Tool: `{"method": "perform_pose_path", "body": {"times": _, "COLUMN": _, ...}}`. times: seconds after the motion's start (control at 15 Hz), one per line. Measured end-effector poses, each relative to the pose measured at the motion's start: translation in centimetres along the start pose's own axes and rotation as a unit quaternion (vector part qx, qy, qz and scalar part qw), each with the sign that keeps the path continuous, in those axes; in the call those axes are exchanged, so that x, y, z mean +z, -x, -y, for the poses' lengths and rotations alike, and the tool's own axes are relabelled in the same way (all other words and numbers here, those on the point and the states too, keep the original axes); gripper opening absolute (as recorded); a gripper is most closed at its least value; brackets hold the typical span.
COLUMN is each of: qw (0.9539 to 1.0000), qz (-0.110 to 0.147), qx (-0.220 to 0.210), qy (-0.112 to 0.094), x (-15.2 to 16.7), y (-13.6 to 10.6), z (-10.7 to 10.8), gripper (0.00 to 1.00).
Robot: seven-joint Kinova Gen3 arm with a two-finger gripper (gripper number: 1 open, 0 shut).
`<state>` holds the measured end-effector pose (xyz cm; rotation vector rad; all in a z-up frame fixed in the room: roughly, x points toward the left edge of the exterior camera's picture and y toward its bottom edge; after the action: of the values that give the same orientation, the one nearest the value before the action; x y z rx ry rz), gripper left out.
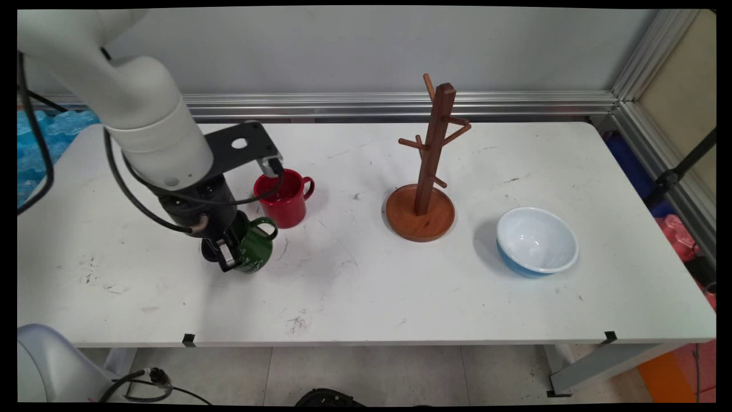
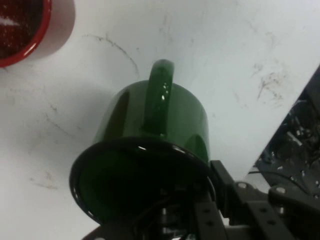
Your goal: Place the picked object on the table
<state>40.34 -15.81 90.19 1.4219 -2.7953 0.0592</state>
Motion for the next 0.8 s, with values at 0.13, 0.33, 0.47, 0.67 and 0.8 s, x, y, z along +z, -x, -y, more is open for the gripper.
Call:
{"method": "perform_pose_path", "body": {"times": 0.13, "qw": 0.9999, "qz": 0.008, "qx": 0.003, "qy": -0.005, "x": 0.5, "y": -0.5, "z": 0.0, "gripper": 0.00}}
{"method": "perform_pose_path", "body": {"times": 0.33, "qw": 0.9996, "qz": 0.024, "qx": 0.007, "qy": -0.015, "x": 1.3, "y": -1.6, "z": 0.0, "gripper": 0.00}}
{"method": "perform_pose_path", "body": {"times": 0.47, "qw": 0.9992, "qz": 0.036, "qx": 0.007, "qy": -0.019, "x": 1.8, "y": -2.3, "z": -0.2, "gripper": 0.00}}
{"method": "perform_pose_path", "body": {"times": 0.67, "qw": 0.9986, "qz": 0.047, "qx": 0.005, "qy": -0.021, "x": 2.3, "y": -3.1, "z": -0.5, "gripper": 0.00}}
{"method": "perform_pose_path", "body": {"times": 0.8, "qw": 0.9980, "qz": 0.058, "qx": 0.003, "qy": -0.023, "x": 2.7, "y": -3.7, "z": -0.7, "gripper": 0.00}}
